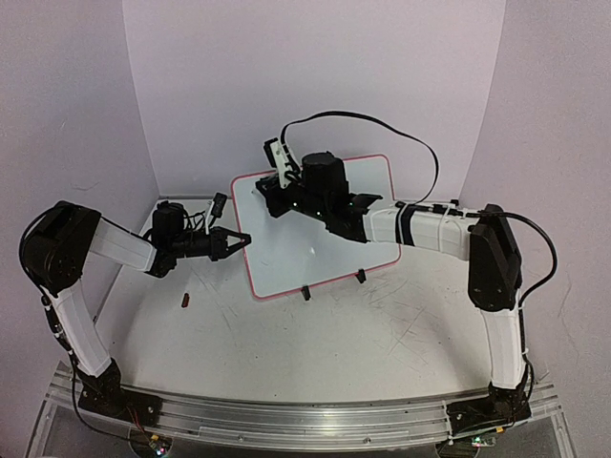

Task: Write a sentence on the whiteboard
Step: Hold the whiteboard at the center of the board.

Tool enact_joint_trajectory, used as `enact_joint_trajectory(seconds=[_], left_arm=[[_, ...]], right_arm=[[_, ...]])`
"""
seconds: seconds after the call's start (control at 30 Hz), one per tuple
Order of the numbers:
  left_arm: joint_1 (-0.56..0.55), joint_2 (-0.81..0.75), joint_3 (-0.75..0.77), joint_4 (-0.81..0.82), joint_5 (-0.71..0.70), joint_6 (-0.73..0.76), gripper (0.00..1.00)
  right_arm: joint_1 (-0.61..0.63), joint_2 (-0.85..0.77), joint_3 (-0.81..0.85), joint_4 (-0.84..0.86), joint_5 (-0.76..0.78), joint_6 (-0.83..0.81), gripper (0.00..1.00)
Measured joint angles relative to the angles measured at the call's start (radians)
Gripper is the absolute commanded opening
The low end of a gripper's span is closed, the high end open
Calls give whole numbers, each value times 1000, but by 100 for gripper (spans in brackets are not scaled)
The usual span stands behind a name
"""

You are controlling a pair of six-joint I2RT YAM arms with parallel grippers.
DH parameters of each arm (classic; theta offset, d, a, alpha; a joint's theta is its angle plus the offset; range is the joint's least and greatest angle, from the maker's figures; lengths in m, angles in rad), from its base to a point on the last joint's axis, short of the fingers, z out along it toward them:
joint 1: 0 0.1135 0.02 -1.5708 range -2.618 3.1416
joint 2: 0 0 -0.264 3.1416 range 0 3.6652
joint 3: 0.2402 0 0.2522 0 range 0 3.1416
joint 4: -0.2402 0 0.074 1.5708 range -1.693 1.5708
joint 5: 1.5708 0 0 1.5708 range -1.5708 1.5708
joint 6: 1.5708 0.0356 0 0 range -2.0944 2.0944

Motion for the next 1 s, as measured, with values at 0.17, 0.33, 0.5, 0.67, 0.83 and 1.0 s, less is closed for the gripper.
enact_joint_trajectory(seconds=[0.17,0.33,0.5,0.67,0.83,1.0], left_arm=[[0,-2,0,-5,2,3,0],[-1,-7,0,-10,2,3,0],[-1,-8,0,-17,-3,3,0],[-2,-9,0,-18,-3,4,0],[-2,-10,0,-24,-4,5,0],[-2,-12,0,-27,-4,7,0]], right_arm=[[0,0,0,0,1,0,0],[0,7,8,0,-1,0,0],[1,21,29,-2,-6,1,0],[5,35,55,-8,-10,1,0],[13,46,66,-13,-22,1,0],[21,47,66,-27,-30,1,0]])
